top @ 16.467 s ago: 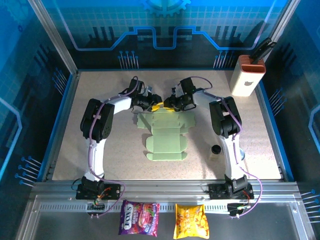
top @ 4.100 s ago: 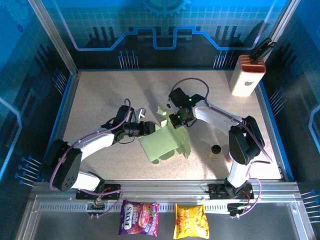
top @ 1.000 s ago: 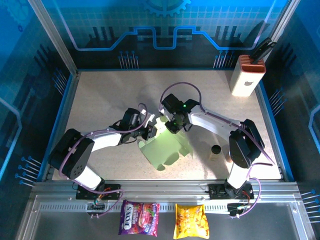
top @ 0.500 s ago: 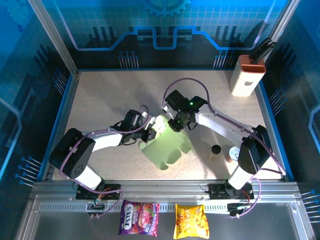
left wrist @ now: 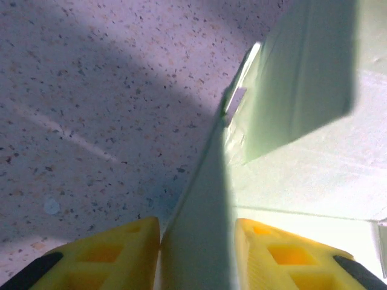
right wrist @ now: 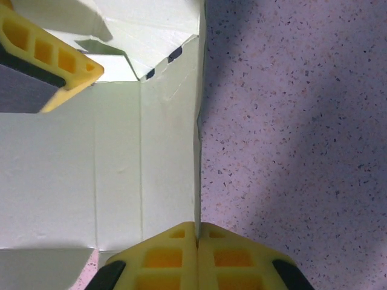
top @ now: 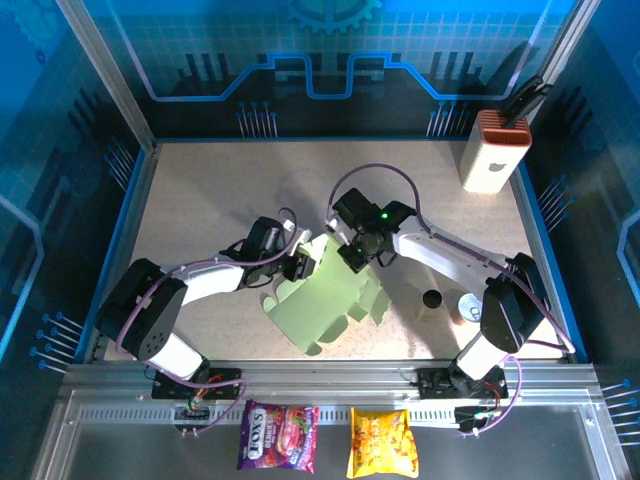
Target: Fold the paper box
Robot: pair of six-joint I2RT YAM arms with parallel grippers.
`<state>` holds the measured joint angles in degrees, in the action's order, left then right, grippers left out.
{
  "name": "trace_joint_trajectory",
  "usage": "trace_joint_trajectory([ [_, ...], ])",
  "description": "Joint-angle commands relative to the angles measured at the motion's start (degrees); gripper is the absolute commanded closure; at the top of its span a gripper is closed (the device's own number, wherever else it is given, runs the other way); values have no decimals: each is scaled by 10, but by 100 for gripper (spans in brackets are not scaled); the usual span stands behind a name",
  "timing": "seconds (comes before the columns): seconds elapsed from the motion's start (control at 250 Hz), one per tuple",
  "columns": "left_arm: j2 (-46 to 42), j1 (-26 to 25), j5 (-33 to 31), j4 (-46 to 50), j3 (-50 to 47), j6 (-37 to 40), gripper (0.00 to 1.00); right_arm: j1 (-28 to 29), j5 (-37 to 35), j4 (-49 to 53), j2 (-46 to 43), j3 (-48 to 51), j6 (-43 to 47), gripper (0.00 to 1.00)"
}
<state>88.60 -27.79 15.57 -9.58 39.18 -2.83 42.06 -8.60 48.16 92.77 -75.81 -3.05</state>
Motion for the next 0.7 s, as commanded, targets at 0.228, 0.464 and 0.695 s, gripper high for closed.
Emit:
trace_joint_trajectory([
  [0.228, -33, -5, -12, -26, 2, 15, 60, 34, -71, -9, -15, 3, -11, 95],
  [0.464, -64, -5, -23, -35, -5, 27, 60, 66, -156, -26, -25, -8, 0, 95],
  [0.695, -55, -5, -14, -29, -1, 39, 65, 96, -215, -53, -39, -8, 27, 95],
])
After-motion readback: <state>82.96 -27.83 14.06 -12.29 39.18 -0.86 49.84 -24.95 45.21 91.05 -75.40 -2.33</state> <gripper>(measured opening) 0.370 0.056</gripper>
